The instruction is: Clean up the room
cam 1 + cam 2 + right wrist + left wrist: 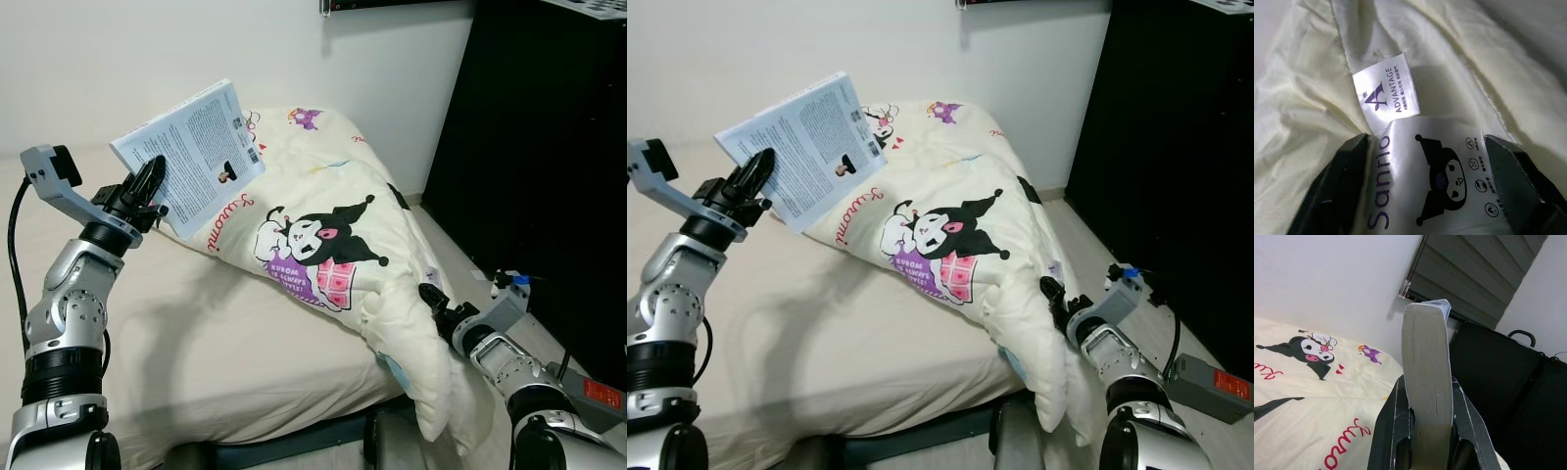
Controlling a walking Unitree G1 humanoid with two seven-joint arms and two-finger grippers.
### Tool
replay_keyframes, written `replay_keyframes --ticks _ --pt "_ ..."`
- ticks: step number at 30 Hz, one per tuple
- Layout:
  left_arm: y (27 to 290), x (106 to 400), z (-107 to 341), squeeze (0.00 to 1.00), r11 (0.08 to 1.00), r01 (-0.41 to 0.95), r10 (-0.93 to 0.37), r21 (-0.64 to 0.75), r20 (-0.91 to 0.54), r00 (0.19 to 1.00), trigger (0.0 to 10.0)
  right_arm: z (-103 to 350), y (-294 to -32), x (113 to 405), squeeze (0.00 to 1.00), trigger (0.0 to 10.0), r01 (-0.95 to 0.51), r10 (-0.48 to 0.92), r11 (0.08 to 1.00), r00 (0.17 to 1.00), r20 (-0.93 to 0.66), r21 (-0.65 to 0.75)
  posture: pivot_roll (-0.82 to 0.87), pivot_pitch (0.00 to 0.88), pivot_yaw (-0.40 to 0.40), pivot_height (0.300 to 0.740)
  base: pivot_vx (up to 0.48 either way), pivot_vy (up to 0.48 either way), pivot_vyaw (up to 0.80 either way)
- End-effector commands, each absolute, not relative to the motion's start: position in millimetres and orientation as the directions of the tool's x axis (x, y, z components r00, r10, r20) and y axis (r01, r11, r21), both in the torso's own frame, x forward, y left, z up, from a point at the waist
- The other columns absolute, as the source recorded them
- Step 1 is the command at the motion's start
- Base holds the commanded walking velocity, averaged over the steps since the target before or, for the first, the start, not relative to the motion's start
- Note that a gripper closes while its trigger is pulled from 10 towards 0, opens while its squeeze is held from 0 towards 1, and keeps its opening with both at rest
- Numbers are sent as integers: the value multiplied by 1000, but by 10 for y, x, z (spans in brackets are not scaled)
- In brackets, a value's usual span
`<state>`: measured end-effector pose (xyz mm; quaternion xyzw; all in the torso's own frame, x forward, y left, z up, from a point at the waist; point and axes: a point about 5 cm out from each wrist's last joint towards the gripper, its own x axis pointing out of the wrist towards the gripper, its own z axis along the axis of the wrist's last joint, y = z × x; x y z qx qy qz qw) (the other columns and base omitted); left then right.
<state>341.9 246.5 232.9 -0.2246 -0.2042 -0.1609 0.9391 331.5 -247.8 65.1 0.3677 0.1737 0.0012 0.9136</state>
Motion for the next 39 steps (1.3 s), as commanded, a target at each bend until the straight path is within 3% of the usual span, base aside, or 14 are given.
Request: replay_keyframes --ticks 1,11,18,20,21,23,24,25,27,29,30,32,33,39 --pt "2457 3396 2460 0 862 400 -205 -311 507 837 0 562 -2401 3277 0 0 129 171 713 922 -349 689 -79 48 -11 530 0 0 0" --pt "2626 3492 2296 0 965 78 16 -249 356 935 0 555 -2342 3288 0 0 108 192 712 920 -340 694 -79 46 -11 530 0 0 0" --pt "2941 3405 1798 0 954 -261 279 -144 122 952 0 778 -1970 3362 0 0 -275 467 716 872 -146 642 -89 48 -10 530 0 0 0" --pt "3008 3368 1720 0 940 -313 326 -133 91 941 0 843 -1745 3301 0 0 -449 623 649 777 -91 614 -87 48 -15 530 0 0 0" --pt "3048 3342 1672 0 928 -350 360 -124 71 930 0 897 -1494 3173 0 0 -602 773 537 632 -58 591 -86 48 -18 530 0 0 0" --pt "3048 3342 1672 0 928 -350 360 -124 71 930 0 897 -1494 3173 0 0 -602 773 537 632 -58 591 -86 48 -18 530 0 0 0" --pt "3063 3331 1656 0 923 -369 377 -114 65 924 0 908 -1288 3006 0 0 -704 880 416 472 -60 576 -88 48 -21 530 0 0 0" --pt "3063 3331 1656 0 923 -369 377 -114 65 924 0 908 -1288 3006 0 0 -704 880 416 472 -60 576 -88 48 -21 530 0 0 0" --pt "3059 3329 1648 0 912 -397 404 -99 68 912 0 723 -1075 2585 0 0 -793 971 224 129 -202 567 -88 45 -30 530 0 0 0" --pt "3059 3329 1648 0 912 -397 404 -99 68 912 0 723 -1075 2585 0 0 -793 971 224 129 -202 567 -88 45 -30 530 0 0 0" --pt "3056 3332 1645 0 907 -410 417 -93 70 906 0 593 -1083 2404 0 0 -798 958 172 -1 -287 578 -88 45 -31 530 0 0 0" --pt "3056 3332 1645 0 907 -410 417 -93 70 906 0 593 -1083 2404 0 0 -798 958 172 -1 -287 578 -88 45 -31 530 0 0 0" --pt "3044 3332 1634 0 900 -428 434 -82 70 898 0 255 -1339 2081 0 0 -783 843 180 -189 -504 595 -92 48 -32 530 0 0 0" --pt "3025 3334 1616 0 897 -435 440 -75 67 895 0 73 -1603 1919 0 0 -775 727 237 -259 -636 586 -92 48 -32 530 0 0 0"
